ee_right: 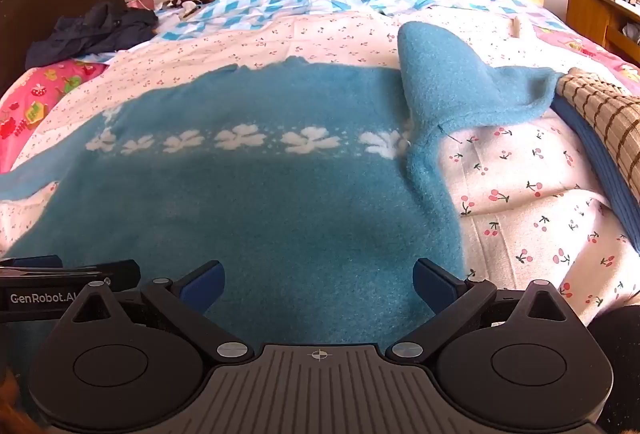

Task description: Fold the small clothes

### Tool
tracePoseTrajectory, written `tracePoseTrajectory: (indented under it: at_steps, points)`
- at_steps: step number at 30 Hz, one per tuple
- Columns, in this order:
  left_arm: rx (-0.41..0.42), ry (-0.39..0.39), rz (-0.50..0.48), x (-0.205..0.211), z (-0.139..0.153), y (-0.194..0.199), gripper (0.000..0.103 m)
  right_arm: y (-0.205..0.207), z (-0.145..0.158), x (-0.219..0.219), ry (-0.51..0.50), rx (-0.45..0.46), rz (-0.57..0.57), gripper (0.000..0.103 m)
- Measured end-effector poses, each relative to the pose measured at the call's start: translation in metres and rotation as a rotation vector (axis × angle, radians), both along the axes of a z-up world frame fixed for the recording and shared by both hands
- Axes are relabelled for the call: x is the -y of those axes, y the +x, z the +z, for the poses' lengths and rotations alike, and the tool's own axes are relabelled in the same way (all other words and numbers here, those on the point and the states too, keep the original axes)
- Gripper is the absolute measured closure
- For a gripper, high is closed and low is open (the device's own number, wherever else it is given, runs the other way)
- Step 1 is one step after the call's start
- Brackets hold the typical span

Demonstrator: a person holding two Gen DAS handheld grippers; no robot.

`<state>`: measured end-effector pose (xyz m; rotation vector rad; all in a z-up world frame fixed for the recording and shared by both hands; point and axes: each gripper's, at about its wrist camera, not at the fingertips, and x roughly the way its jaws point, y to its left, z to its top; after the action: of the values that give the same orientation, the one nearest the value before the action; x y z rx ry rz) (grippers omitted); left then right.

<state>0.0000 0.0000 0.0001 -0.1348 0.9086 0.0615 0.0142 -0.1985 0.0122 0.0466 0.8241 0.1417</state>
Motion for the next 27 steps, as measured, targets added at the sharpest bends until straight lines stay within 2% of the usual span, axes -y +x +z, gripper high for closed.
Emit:
tracePoseTrajectory:
  at_steps: [17, 27]
  points:
    - [-0.016, -0.019, -0.019, 0.002, -0.006, 0.000, 0.000, 0.002, -0.005, 0.001, 0.001, -0.018, 0.007, 0.003]
    - [-0.023, 0.005, -0.049, 0.010, -0.005, -0.002, 0.000, 0.001, -0.005, -0.001, -0.004, -0.040, 0.005, 0.003]
